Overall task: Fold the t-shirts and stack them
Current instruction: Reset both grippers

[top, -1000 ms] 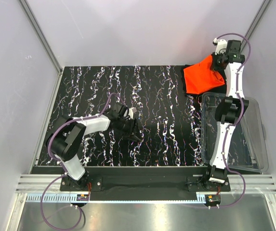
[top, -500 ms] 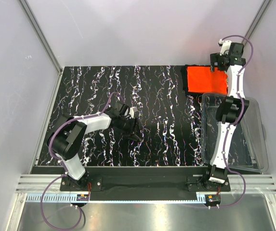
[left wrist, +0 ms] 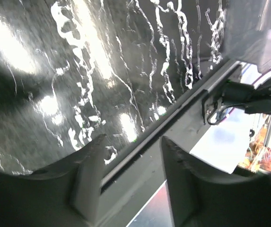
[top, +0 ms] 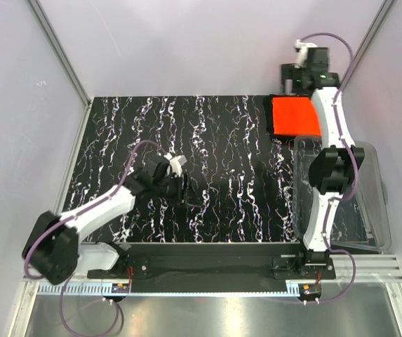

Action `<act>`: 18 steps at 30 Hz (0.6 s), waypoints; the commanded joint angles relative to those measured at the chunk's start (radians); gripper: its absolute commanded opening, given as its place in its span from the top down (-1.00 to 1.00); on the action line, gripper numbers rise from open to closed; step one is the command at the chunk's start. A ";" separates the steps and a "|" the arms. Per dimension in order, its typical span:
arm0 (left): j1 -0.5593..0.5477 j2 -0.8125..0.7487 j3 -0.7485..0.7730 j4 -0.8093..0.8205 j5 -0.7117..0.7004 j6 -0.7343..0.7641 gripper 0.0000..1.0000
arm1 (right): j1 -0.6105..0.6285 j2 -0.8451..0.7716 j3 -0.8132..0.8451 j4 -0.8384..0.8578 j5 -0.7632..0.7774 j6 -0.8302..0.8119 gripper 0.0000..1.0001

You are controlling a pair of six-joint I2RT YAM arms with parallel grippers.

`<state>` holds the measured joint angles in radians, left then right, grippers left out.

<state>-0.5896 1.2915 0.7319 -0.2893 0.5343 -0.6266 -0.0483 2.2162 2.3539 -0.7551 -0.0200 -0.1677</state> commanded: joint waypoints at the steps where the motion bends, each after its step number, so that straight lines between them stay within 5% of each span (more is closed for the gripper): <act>1: -0.019 -0.176 -0.071 0.027 -0.085 -0.076 -0.18 | 0.183 -0.208 -0.169 -0.024 0.061 0.195 -0.99; 7: -0.024 -0.542 -0.258 0.042 -0.142 -0.205 -0.29 | 0.376 -0.481 -0.651 0.019 0.011 0.595 -0.99; 12: -0.024 -0.767 -0.376 0.044 -0.180 -0.306 -0.42 | 0.406 -0.673 -1.109 0.137 -0.230 0.893 -1.00; 18: -0.023 -0.900 -0.456 0.085 -0.155 -0.393 -0.47 | 0.450 -0.875 -1.480 0.281 -0.282 0.976 -0.99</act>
<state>-0.6113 0.4320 0.3050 -0.2749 0.3805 -0.9443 0.3832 1.4799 0.9844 -0.5949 -0.2394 0.6884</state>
